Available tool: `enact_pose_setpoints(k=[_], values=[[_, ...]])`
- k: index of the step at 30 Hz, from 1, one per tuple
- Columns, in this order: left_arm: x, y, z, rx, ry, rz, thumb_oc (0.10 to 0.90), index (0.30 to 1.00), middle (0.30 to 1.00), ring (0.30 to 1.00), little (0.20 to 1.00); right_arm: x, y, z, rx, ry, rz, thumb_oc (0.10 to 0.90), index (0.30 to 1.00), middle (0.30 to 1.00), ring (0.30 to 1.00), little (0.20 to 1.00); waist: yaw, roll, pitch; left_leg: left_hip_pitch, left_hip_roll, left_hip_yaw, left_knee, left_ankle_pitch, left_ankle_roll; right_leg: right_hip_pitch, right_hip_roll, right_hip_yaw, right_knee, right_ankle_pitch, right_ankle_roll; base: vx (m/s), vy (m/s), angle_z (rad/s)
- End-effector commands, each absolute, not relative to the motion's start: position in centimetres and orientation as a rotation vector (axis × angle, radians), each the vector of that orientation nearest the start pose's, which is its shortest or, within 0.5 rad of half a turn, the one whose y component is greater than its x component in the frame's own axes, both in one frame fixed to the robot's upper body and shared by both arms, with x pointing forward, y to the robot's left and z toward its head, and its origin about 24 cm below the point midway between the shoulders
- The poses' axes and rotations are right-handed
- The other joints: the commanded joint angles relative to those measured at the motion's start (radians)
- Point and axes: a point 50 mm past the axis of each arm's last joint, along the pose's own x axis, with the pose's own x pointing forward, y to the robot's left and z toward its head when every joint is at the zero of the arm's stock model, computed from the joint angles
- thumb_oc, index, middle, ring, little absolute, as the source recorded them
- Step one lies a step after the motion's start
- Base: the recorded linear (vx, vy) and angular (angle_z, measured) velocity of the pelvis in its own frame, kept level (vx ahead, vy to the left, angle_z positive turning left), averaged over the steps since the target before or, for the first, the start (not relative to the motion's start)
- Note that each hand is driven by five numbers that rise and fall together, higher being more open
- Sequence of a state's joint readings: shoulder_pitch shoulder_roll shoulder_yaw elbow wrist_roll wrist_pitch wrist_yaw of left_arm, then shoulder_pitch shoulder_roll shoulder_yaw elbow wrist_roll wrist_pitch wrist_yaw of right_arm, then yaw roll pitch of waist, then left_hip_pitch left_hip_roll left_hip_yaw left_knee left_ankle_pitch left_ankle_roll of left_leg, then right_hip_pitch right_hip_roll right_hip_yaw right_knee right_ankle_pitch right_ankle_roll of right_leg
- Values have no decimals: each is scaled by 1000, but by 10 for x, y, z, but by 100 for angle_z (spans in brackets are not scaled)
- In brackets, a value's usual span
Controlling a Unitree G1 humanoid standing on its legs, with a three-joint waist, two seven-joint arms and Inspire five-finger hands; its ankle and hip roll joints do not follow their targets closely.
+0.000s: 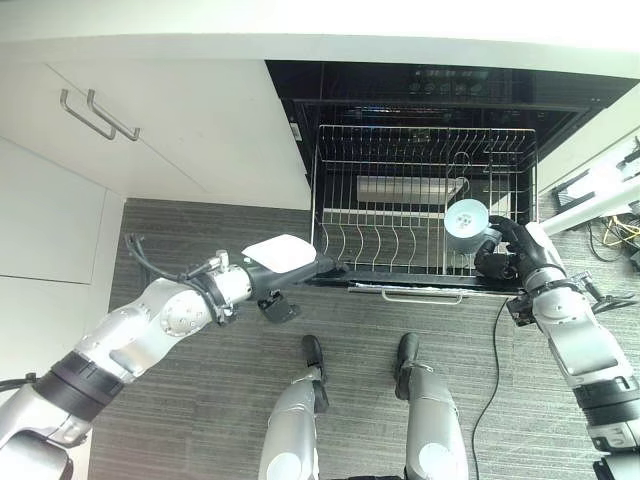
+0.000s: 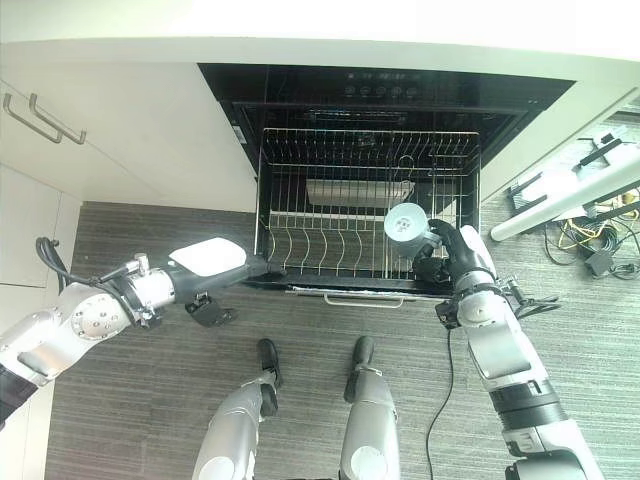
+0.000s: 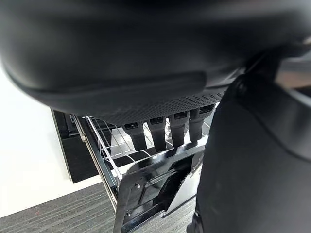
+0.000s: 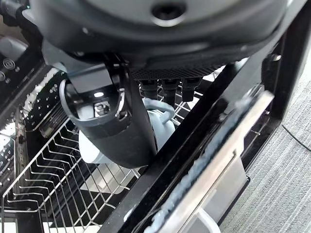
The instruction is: Place the dishes in the dishwasher.
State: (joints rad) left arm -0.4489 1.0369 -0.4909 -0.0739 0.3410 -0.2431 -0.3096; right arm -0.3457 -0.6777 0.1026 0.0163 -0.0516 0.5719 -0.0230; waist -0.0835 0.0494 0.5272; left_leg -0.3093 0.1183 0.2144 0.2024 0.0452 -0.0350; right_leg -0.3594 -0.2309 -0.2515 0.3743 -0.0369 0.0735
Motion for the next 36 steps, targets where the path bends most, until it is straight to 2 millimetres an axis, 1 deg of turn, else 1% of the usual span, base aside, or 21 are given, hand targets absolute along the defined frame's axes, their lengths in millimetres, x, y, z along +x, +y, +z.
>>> enact_pose_setpoints(k=[1,4,5,14,16,19,23,25,26,29,31,33,34,35,36], values=[[279,175,185,1451,-556,-636,800,900,900,900,900,285,-293,126,-854,265,-271,800,900,900,900,900,-51,0,-7,31,33,100,98,-186,-11,68,24,63,-74,-67,95,1,38,-3],[278,178,182,1447,-546,-626,800,900,900,900,900,284,-291,138,-858,202,-271,800,900,900,900,900,-57,1,-7,35,38,108,98,-187,-12,70,21,60,-74,-69,95,-11,51,-2],[277,179,180,1444,-541,-619,800,900,900,900,900,282,-290,146,-863,159,-274,800,900,900,900,900,-62,2,-7,37,39,110,98,-189,-13,69,22,61,-74,-70,95,-5,44,-2],[271,181,174,1426,-525,-594,800,900,900,900,900,270,-285,161,-866,-13,-280,800,900,900,900,900,-85,8,-8,49,40,123,98,-195,-11,73,26,69,-74,-75,90,-5,43,-7],[269,183,171,1414,-514,-584,800,900,900,900,900,266,-282,164,-858,-92,-292,800,900,900,900,900,-94,11,-14,56,41,127,98,-200,-10,76,26,73,-74,-79,91,6,62,-5],[269,184,166,1402,-501,-576,800,900,900,900,900,263,-278,167,-845,-158,-292,800,900,900,900,900,-99,13,-25,62,44,131,98,-206,-9,81,27,76,-74,-84,92,11,54,-10],[265,184,153,1381,-468,-582,800,900,900,900,900,258,-269,168,-809,-249,-269,800,900,900,900,900,-102,15,-64,83,52,138,98,-216,-9,106,20,71,-74,-96,96,42,62,-8],[264,185,150,1375,-461,-581,800,900,900,900,900,256,-267,169,-796,-272,-261,800,900,900,900,900,-101,15,-76,88,56,143,98,-217,-9,113,17,65,-74,-97,97,43,65,-3],[261,186,144,1365,-444,-583,800,900,900,900,900,253,-263,172,-755,-327,-248,800,900,900,900,900,-97,15,-105,101,61,151,98,-222,-7,131,8,50,-74,-100,100,67,76,-3],[261,185,138,1356,-425,-585,800,900,900,900,900,252,-258,175,-701,-374,-223,800,900,900,900,900,-92,13,-129,115,63,155,98,-226,-3,147,3,40,-74,-102,101,63,49,-1],[261,186,131,1341,-404,-576,800,900,900,900,900,249,-248,184,-600,-487,-167,800,900,900,900,900,-86,10,-150,128,62,157,98,-230,1,162,-2,34,-74,-104,102,74,60,-2],[261,184,124,1335,-377,-574,800,900,900,900,900,246,-234,196,-524,-610,-89,800,900,900,900,900,-77,9,-174,138,58,155,98,-235,3,177,-6,30,-74,-111,101,82,97,-7],[263,181,118,1298,-363,-569,800,900,900,900,900,245,-217,207,-444,-699,12,800,900,900,900,900,-62,9,-197,149,54,154,98,-240,9,195,-9,22,-74,-117,99,90,164,-10],[264,177,113,1274,-357,-568,800,900,900,900,900,245,-207,213,-391,-738,58,800,900,900,900,900,-50,9,-216,156,51,152,98,-244,12,209,-11,17,-74,-122,98,84,182,-12],[264,174,110,1262,-352,-569,800,900,900,900,900,244,-201,217,-363,-782,75,800,900,900,900,900,-42,8,-230,163,47,150,98,-247,14,220,-13,13,-74,-126,98,65,171,-12]])
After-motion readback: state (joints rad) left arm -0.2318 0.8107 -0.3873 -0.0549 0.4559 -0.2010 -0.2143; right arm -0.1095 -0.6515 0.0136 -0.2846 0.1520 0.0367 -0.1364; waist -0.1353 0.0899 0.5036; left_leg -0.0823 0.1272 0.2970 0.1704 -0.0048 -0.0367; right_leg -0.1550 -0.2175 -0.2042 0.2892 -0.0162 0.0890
